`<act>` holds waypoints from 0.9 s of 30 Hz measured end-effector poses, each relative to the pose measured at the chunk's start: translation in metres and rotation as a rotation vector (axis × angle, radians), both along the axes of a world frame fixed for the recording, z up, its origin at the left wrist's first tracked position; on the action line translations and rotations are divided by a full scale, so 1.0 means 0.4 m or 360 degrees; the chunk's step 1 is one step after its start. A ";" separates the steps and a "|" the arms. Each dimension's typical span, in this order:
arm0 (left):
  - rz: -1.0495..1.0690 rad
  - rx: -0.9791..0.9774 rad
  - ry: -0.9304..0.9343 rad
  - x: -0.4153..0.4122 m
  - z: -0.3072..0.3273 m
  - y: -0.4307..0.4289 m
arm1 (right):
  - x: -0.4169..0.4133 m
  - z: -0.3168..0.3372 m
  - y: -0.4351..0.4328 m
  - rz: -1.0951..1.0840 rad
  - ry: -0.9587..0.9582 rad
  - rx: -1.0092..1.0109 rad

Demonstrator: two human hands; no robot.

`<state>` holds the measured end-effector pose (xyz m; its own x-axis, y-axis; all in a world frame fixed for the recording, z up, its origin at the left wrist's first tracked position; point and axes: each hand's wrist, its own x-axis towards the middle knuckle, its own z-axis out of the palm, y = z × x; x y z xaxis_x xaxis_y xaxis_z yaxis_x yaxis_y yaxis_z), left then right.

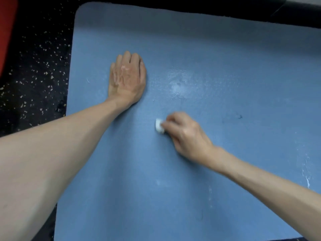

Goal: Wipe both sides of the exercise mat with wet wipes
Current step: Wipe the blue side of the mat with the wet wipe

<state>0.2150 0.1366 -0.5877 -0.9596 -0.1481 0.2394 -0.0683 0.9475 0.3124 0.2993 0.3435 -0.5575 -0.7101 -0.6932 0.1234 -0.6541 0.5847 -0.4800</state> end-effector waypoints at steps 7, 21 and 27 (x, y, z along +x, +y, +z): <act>0.0030 -0.0036 -0.0012 0.001 -0.001 0.006 | -0.147 0.004 -0.021 0.0004 0.0052 -0.0030; 0.0041 -0.0032 -0.0060 -0.001 0.006 0.005 | -0.349 -0.004 -0.058 -0.0218 0.0197 0.0013; 0.0047 -0.0035 -0.0099 -0.005 0.011 0.006 | -0.208 -0.004 0.005 0.0134 0.0075 0.0039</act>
<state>0.2129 0.1390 -0.5834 -0.9680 -0.1720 0.1827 -0.1151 0.9514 0.2857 0.2159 0.3453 -0.5590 -0.6432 -0.7532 0.1378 -0.7228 0.5380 -0.4336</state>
